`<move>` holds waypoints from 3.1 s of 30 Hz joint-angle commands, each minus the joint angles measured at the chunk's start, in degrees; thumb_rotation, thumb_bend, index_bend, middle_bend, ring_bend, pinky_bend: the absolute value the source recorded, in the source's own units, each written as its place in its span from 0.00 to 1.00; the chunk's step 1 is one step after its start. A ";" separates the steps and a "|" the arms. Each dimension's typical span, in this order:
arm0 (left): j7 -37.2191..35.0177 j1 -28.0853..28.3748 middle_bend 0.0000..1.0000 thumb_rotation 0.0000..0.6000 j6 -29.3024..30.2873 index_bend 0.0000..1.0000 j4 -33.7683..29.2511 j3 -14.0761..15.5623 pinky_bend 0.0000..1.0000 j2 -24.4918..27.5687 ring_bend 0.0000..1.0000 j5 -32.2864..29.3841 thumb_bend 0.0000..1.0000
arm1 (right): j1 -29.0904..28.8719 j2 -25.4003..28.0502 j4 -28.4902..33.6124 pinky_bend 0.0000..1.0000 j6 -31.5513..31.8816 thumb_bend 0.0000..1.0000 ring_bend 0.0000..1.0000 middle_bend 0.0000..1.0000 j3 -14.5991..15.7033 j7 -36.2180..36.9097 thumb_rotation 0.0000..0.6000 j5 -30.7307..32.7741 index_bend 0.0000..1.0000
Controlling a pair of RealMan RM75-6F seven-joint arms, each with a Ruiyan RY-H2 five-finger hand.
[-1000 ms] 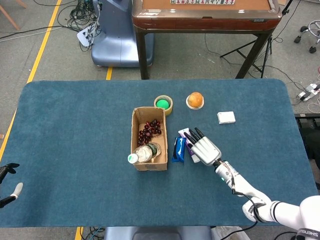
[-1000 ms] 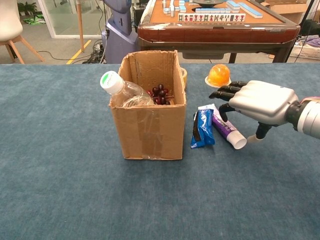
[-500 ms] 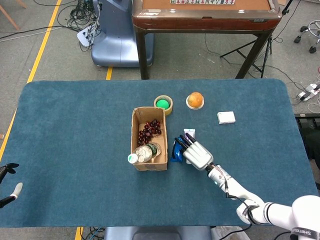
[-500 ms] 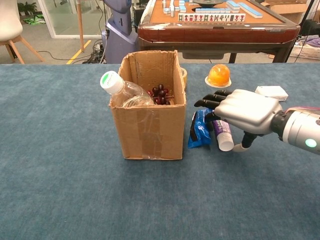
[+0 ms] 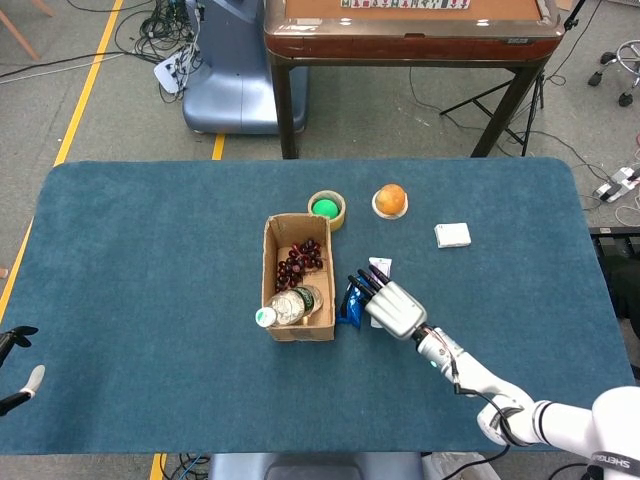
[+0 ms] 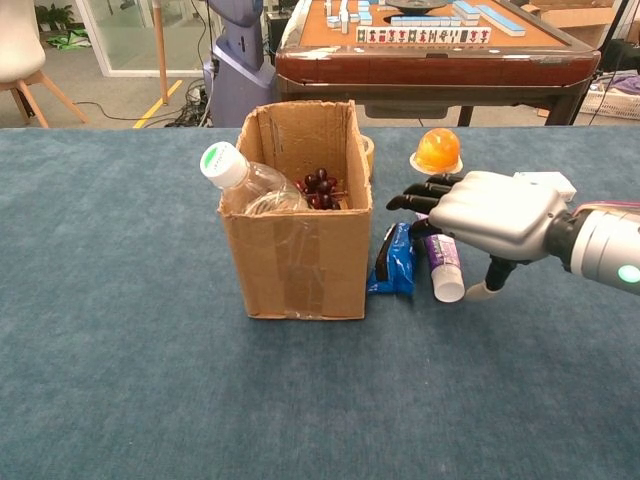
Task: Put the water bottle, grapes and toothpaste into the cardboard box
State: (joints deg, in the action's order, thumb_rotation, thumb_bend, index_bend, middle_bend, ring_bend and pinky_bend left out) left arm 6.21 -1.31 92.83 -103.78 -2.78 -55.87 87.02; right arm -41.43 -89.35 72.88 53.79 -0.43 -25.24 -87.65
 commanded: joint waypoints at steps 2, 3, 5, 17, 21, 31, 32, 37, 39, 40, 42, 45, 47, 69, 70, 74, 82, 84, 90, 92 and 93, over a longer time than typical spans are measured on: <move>0.19 0.04 0.43 1.00 -0.09 0.32 -0.02 0.01 0.55 -0.05 0.35 -0.05 0.28 | -0.81 1.10 0.32 0.09 -1.19 0.00 0.00 0.04 0.17 -0.09 1.00 -0.47 0.38; 0.23 0.05 0.43 1.00 -0.10 0.32 -0.03 0.02 0.55 -0.07 0.35 -0.03 0.28 | -0.96 1.23 0.33 0.09 -1.47 0.00 0.00 0.04 0.22 -0.21 1.00 -0.51 0.38; 0.29 0.03 0.44 1.00 -0.07 0.32 -0.03 0.03 0.55 -0.11 0.35 -0.03 0.28 | -1.26 1.28 0.19 0.09 -2.05 0.00 0.00 0.04 0.26 -0.48 1.00 -0.48 0.38; 0.10 -0.09 0.43 1.00 0.27 0.32 -0.11 -0.06 0.55 -0.01 0.35 0.01 0.28 | -2.00 -0.83 -2.03 0.09 -3.29 0.01 0.00 0.04 0.16 -1.22 1.00 -0.13 0.38; 0.10 -0.15 0.44 1.00 0.44 0.32 -0.17 -0.06 0.55 0.02 0.35 0.12 0.28 | -2.11 -1.32 -2.31 0.09 -3.48 0.05 0.00 0.04 0.01 -1.55 1.00 0.19 0.38; 0.18 -0.18 0.44 1.00 0.44 0.32 -0.20 0.00 0.55 0.04 0.35 0.20 0.28 | -1.93 -1.73 -2.28 0.09 -3.57 0.19 0.00 0.05 -0.20 -2.60 1.00 1.20 0.47; 0.19 -0.18 0.44 1.00 0.43 0.32 -0.19 0.01 0.55 0.03 0.35 0.22 0.28 | -1.92 -1.74 -2.28 0.09 -3.60 0.20 0.00 0.05 -0.20 -2.67 1.00 1.26 0.48; 0.18 -0.17 0.43 1.00 0.40 0.32 -0.18 -0.03 0.55 0.02 0.35 0.14 0.28 | -1.70 -1.78 -2.29 0.09 -3.48 0.22 0.00 0.06 -0.11 -2.65 1.00 1.53 0.53; 0.20 -0.16 0.44 1.00 0.37 0.32 -0.20 -0.01 0.55 0.04 0.35 0.15 0.28 | -1.59 -1.69 -2.34 0.09 -3.45 0.23 0.00 0.07 0.01 -2.58 1.00 1.58 0.54; 0.21 -0.16 0.44 1.00 0.38 0.32 -0.20 -0.01 0.55 0.04 0.35 0.17 0.28 | -1.54 -1.65 -2.35 0.09 -3.40 0.23 0.00 0.07 0.07 -2.59 1.00 1.56 0.55; 0.19 -0.17 0.43 1.00 0.39 0.32 -0.20 0.01 0.55 0.02 0.35 0.20 0.28 | -1.40 -1.52 -2.31 0.09 -3.22 0.24 0.00 0.07 0.19 -2.48 1.00 1.50 0.58; 0.24 -0.16 0.43 1.00 0.39 0.32 -0.20 0.00 0.55 0.02 0.35 0.20 0.28 | -1.11 -1.22 -1.93 0.09 -2.51 0.25 0.00 0.08 0.25 -1.99 1.00 1.26 0.60; 0.26 -0.15 0.44 1.00 0.35 0.32 -0.19 0.01 0.55 0.02 0.35 0.21 0.28 | -0.77 -0.75 -1.34 0.09 -1.63 0.25 0.00 0.09 0.30 -1.49 1.00 0.91 0.61; 1.02 0.35 0.43 1.00 -0.96 0.32 0.27 0.17 0.55 -0.65 0.35 -0.40 0.28 | 4.26 6.38 5.16 0.09 9.34 0.24 0.00 0.10 0.28 4.76 1.00 -3.01 0.61; 1.01 0.35 0.43 1.00 -0.98 0.32 0.28 0.16 0.55 -0.66 0.35 -0.43 0.28 | 4.35 6.49 5.23 0.09 9.62 0.24 0.00 0.10 0.22 4.99 1.00 -3.17 0.61; 0.98 0.38 0.44 1.00 -1.04 0.32 0.31 0.14 0.55 -0.65 0.35 -0.53 0.28 | 4.72 6.95 5.68 0.09 10.69 0.25 0.00 0.10 -0.11 5.75 1.00 -3.70 0.61; 0.97 0.38 0.44 1.00 -0.97 0.32 0.30 0.17 0.55 -0.64 0.35 -0.44 0.28 | 5.39 7.62 6.50 0.09 12.30 0.25 0.00 0.11 -0.67 6.68 1.00 -4.44 0.61; 1.03 0.37 0.43 1.00 -0.94 0.32 0.28 0.19 0.55 -0.65 0.35 -0.41 0.28 | 5.57 7.81 6.70 0.09 12.73 0.24 0.00 0.11 -0.77 6.94 1.00 -4.66 0.61; 1.18 0.41 0.43 1.00 -1.02 0.32 0.32 0.20 0.55 -0.71 0.35 -0.48 0.28 | 6.19 8.63 7.40 0.10 14.27 0.25 0.00 0.12 -1.22 7.94 1.00 -5.24 0.61; 1.21 0.44 0.43 1.00 -1.09 0.32 0.32 0.24 0.55 -0.78 0.35 -0.45 0.28 | 6.43 8.98 7.69 0.10 14.80 0.25 0.00 0.12 -1.40 8.27 1.00 -5.38 0.61; 1.27 0.45 0.43 1.00 -1.11 0.32 0.33 0.25 0.55 -0.80 0.35 -0.43 0.28 | 6.53 9.14 7.82 0.10 14.99 0.25 0.00 0.12 -1.45 8.41 1.00 -5.43 0.61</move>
State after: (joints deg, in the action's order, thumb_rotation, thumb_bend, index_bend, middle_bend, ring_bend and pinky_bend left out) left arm 7.48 -0.87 91.73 -103.45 -2.53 -56.67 86.58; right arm -34.98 -80.29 80.62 68.70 -1.82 -16.92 -93.02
